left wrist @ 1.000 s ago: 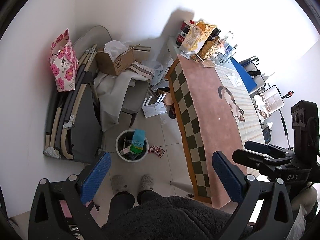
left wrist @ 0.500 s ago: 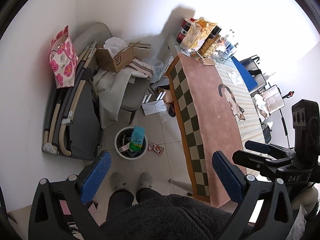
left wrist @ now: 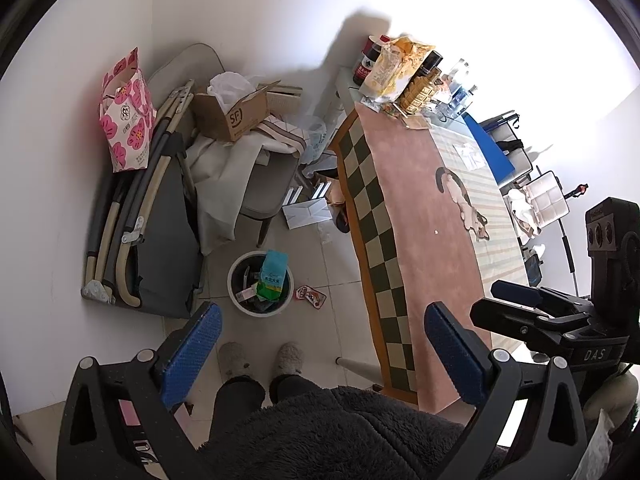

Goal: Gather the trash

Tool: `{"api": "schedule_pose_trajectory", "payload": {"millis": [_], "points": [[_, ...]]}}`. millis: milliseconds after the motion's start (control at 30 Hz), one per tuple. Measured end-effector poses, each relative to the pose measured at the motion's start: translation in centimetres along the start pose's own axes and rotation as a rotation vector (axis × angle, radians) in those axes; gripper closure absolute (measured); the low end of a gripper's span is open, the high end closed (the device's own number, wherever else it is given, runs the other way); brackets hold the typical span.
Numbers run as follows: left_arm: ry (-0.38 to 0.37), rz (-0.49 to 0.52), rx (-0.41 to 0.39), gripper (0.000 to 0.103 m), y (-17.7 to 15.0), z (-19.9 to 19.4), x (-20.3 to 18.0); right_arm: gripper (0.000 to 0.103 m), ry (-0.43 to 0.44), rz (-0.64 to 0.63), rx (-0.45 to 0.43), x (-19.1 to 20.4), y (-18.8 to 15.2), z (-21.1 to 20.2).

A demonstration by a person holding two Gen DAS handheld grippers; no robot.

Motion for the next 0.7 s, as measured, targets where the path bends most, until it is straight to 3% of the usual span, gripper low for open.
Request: {"api": "schedule_pose_trajectory", "payload": {"millis": [700], "points": [[0.011, -0.015, -0.020, 0.000, -1.9, -0.3, -1.9, 0.000, 0.016, 0.007, -0.016, 0.8, -0.8, -1.1]]}}
Point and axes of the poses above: each gripper's, at about its wrist camera, not at the fingertips, and z roughly the way its jaws point, x to its left, y to its top, the point moved 9 cm from there along z, roughly the way its jaws point, and after that the axes turned 9 degrees about -y, right-handed, at the moved point
